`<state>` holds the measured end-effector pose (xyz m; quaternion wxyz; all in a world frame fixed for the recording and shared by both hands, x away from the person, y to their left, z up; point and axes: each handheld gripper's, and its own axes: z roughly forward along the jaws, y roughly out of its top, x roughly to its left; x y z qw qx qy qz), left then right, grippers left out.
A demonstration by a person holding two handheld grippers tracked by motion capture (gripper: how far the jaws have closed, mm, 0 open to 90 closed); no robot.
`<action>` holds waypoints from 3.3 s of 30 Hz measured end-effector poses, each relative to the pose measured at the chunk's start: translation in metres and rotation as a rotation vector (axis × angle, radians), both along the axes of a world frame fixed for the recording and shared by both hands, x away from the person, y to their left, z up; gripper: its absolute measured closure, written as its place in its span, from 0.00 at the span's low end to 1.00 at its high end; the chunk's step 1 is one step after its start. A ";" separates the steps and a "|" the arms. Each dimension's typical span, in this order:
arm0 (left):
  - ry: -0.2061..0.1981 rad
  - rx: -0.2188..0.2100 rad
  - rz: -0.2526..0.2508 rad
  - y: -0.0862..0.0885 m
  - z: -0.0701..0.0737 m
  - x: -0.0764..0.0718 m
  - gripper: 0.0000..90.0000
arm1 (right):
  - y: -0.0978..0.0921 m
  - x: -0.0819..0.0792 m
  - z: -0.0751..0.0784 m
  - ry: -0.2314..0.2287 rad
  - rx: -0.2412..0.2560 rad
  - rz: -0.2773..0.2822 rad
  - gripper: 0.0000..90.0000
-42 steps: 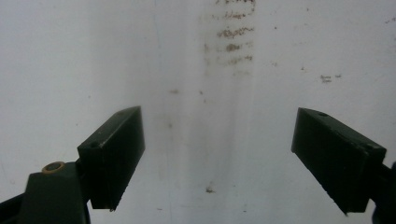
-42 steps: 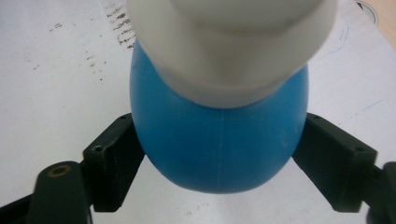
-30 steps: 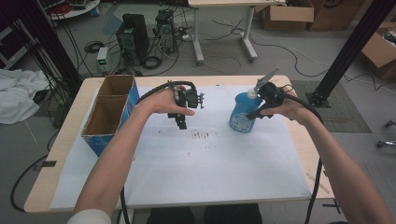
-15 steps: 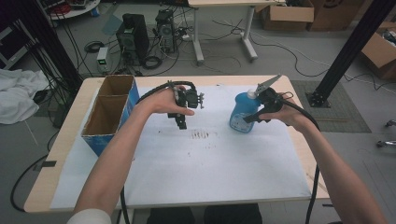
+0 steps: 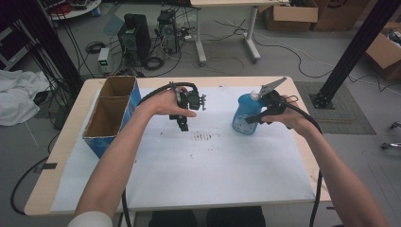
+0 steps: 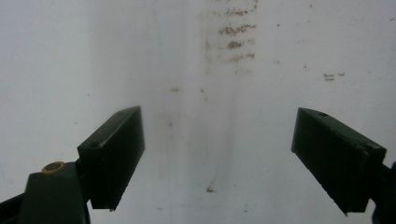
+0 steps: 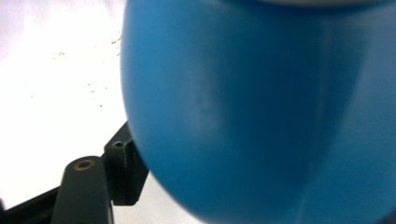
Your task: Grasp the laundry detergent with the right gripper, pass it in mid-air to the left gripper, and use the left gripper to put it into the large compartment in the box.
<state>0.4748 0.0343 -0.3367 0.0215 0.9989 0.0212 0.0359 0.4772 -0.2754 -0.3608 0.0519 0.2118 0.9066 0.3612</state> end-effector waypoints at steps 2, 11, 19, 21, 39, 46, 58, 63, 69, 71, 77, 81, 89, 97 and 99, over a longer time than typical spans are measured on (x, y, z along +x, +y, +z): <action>0.000 0.002 0.002 0.000 0.000 0.000 0.20 | -0.001 0.000 -0.001 -0.007 0.017 -0.013 0.37; 0.001 0.002 0.003 0.002 0.000 0.001 0.20 | -0.001 0.002 -0.002 -0.023 0.047 -0.035 0.41; 0.005 0.000 0.003 0.000 0.000 0.000 0.20 | 0.001 0.001 -0.004 -0.061 0.026 -0.020 0.49; 0.003 -0.002 0.004 0.000 0.000 0.000 0.20 | 0.001 0.001 -0.003 -0.069 0.024 -0.014 0.50; 0.004 -0.014 0.013 0.003 0.005 -0.001 0.20 | 0.000 0.000 -0.005 -0.086 0.045 -0.029 0.51; -0.001 -0.024 0.026 0.007 0.009 -0.002 0.20 | 0.003 -0.002 0.004 -0.123 0.054 -0.035 0.51; -0.010 -0.068 0.061 0.017 0.029 -0.010 0.20 | 0.020 -0.021 0.033 -0.131 0.065 0.060 0.51; -0.028 -0.077 0.058 0.022 0.044 -0.017 0.20 | 0.029 -0.034 0.044 -0.135 0.062 0.130 0.51; -0.058 -0.121 0.051 0.025 0.075 -0.026 0.20 | 0.043 -0.049 0.052 -0.122 0.057 0.200 0.51; -0.068 -0.135 0.040 0.024 0.085 -0.030 0.20 | 0.047 -0.051 0.052 -0.121 0.059 0.219 0.51; -0.061 -0.167 0.000 0.017 0.110 -0.041 0.20 | 0.058 -0.054 0.049 -0.112 0.037 0.250 0.51; -0.056 -0.204 -0.017 0.011 0.122 -0.047 0.20 | 0.066 -0.057 0.046 -0.102 0.023 0.277 0.51; -0.033 -0.232 -0.047 -0.007 0.132 -0.056 0.20 | 0.083 -0.064 0.043 -0.094 0.021 0.333 0.51; -0.007 -0.233 -0.069 -0.029 0.126 -0.062 0.20 | 0.094 -0.067 0.041 -0.088 0.031 0.357 0.51; 0.002 -0.229 -0.075 -0.036 0.122 -0.063 0.20 | 0.097 -0.068 0.040 -0.087 0.033 0.361 0.51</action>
